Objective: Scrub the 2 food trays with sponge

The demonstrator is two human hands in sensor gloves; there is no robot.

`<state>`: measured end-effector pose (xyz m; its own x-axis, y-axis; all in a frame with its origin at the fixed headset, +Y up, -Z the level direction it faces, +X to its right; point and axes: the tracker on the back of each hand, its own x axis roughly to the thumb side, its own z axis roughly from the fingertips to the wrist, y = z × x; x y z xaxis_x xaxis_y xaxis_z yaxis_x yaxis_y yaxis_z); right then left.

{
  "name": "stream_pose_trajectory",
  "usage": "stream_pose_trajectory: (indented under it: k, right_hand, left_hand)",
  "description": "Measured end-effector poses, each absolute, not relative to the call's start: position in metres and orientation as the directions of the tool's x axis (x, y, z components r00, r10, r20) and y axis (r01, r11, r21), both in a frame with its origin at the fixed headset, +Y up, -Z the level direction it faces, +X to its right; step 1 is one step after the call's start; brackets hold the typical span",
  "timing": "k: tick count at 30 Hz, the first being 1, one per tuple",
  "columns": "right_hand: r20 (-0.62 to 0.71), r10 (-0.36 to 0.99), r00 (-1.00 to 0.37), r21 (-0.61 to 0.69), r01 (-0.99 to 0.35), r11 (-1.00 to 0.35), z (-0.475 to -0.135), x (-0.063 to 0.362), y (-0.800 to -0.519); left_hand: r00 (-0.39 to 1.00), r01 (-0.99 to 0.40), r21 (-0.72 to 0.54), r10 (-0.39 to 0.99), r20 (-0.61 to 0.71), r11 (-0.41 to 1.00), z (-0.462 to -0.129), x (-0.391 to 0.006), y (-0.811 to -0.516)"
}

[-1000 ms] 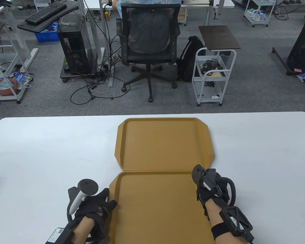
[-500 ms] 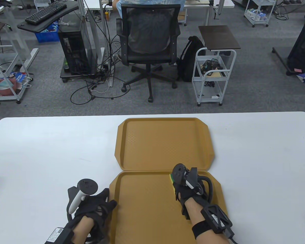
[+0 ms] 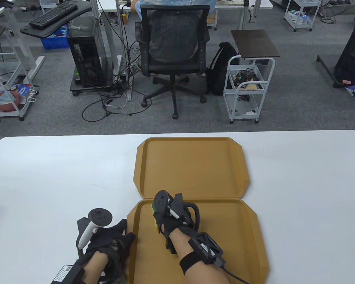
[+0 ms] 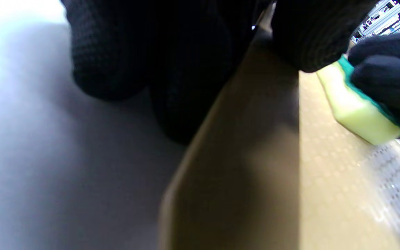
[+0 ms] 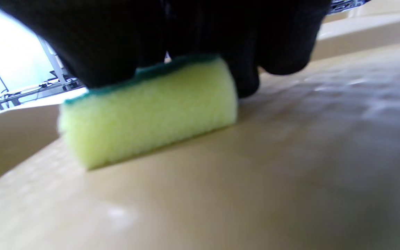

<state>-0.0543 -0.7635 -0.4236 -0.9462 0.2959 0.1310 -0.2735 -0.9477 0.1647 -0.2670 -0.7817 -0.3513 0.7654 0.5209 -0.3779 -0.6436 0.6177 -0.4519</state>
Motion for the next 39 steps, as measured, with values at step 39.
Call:
stream_pose_trajectory:
  k: [39]
  right_hand:
    - [0.331,0.253,-0.909,0.431,-0.093,-0.897,-0.290,-0.086,-0.762]
  left_hand:
    - [0.730,-0.683,-0.459,0.547,-0.410,0.568,-0.354,-0.274,-0.786]
